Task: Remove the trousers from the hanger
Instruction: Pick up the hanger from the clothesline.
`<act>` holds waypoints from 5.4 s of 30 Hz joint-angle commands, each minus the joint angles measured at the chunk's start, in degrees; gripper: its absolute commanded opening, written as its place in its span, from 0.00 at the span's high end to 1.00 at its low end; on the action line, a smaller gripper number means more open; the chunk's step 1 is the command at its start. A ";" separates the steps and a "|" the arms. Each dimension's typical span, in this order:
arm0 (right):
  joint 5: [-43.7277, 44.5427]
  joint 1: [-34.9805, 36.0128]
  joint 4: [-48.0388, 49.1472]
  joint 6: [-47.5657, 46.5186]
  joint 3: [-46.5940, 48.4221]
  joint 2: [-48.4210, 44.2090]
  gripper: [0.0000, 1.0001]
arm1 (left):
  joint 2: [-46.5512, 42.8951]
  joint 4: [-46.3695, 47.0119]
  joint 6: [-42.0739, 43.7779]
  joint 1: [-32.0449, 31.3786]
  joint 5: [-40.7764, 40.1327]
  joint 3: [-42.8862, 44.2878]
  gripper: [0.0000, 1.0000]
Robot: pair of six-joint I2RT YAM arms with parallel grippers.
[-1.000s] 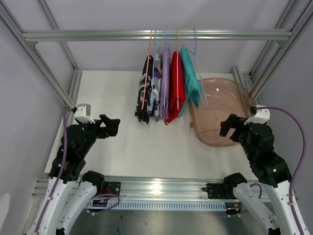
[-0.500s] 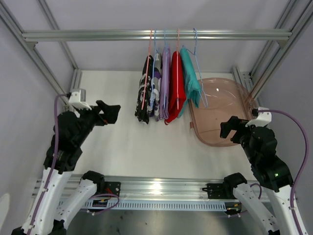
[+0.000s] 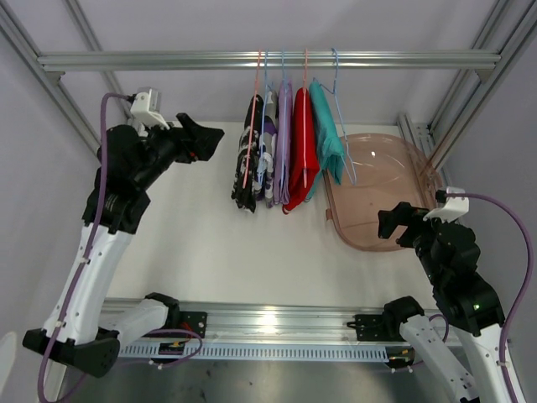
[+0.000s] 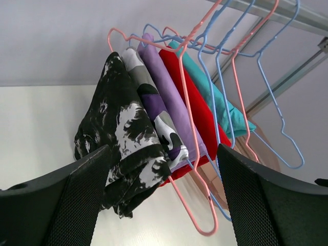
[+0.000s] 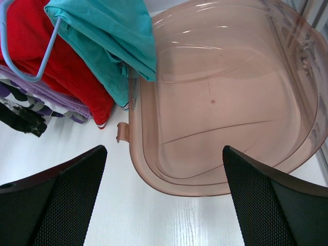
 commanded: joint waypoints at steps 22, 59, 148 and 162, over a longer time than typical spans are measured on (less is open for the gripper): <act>0.08 0.91 2.86 -0.63 -2.06 -4.91 0.00 | 14.84 -1.18 5.82 -7.30 -7.48 10.84 0.15; 4.21 5.30 3.57 -1.42 -3.47 -8.33 0.01 | 28.21 -5.22 6.70 -10.73 -10.12 21.12 0.85; 10.02 10.05 0.23 -1.68 -1.89 -3.68 0.01 | 13.18 39.97 -44.55 10.97 31.63 1.61 1.00; 7.91 9.96 0.14 -2.56 -0.57 -1.83 0.01 | 1.67 28.97 -34.01 11.24 29.87 -5.05 1.00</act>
